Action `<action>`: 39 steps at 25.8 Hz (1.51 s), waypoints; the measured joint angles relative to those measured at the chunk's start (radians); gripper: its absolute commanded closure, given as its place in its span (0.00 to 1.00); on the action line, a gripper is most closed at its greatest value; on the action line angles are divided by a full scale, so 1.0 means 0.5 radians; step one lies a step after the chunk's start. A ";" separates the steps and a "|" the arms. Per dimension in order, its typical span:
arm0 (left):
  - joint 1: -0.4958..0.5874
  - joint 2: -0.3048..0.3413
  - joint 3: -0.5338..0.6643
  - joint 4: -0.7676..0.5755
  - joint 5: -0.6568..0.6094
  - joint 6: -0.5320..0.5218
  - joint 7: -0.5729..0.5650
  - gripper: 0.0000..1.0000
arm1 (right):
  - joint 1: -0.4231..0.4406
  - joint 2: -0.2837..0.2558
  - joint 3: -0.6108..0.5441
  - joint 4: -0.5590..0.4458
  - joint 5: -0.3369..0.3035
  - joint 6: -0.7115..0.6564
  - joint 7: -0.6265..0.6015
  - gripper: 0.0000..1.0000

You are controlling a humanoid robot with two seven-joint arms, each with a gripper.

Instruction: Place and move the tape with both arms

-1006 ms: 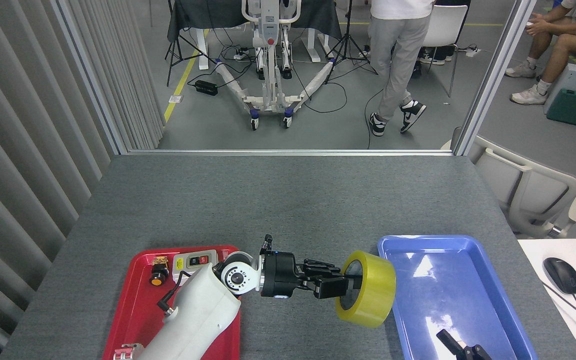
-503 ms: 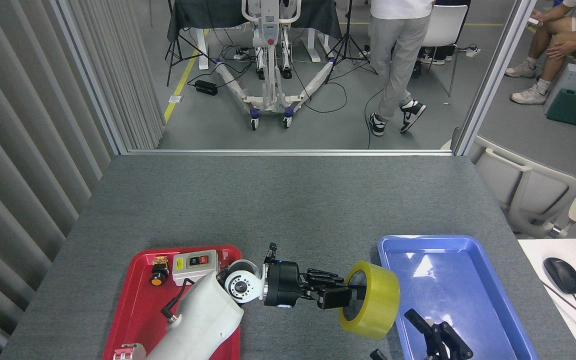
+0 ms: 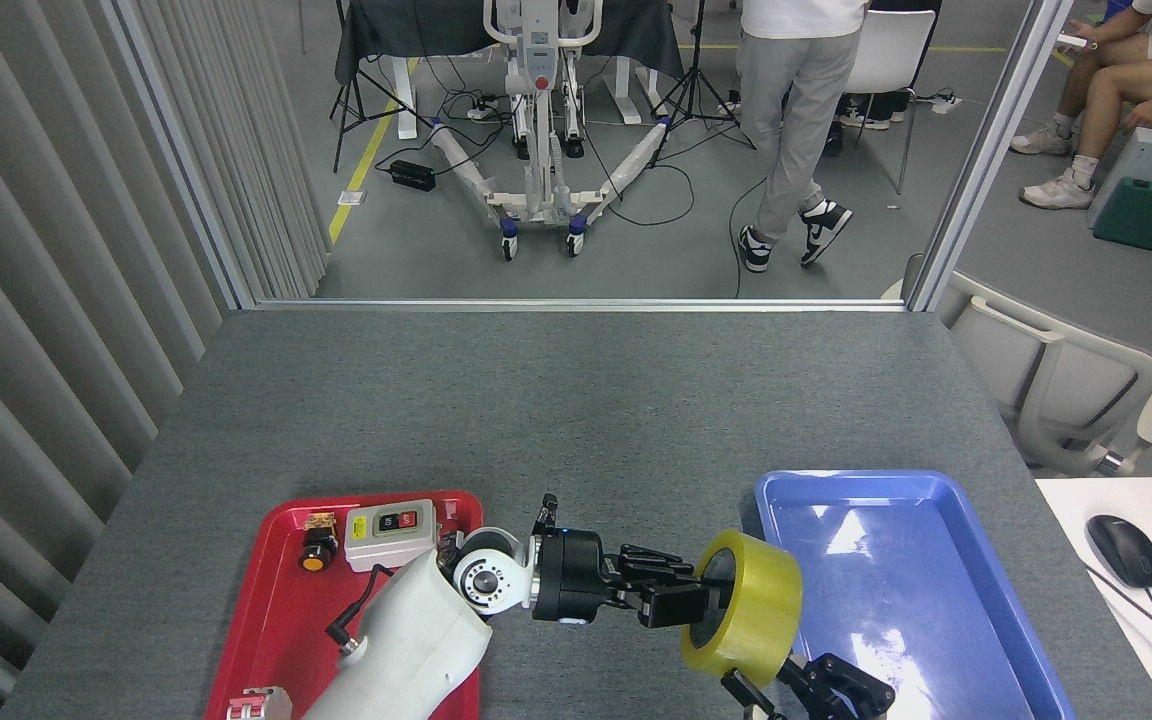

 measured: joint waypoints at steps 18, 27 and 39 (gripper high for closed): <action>0.034 0.249 0.248 -0.102 -0.001 0.020 0.021 0.01 | 0.109 -0.030 -0.366 0.059 -0.102 0.114 -0.061 1.00; 0.420 0.663 0.779 -0.491 -0.448 0.224 0.338 0.01 | -0.243 -0.215 -0.149 0.398 -0.163 1.145 0.505 1.00; 1.061 0.793 1.010 -1.174 -1.518 1.289 1.517 0.02 | -0.500 -0.331 -0.010 0.617 -0.330 1.449 1.082 0.00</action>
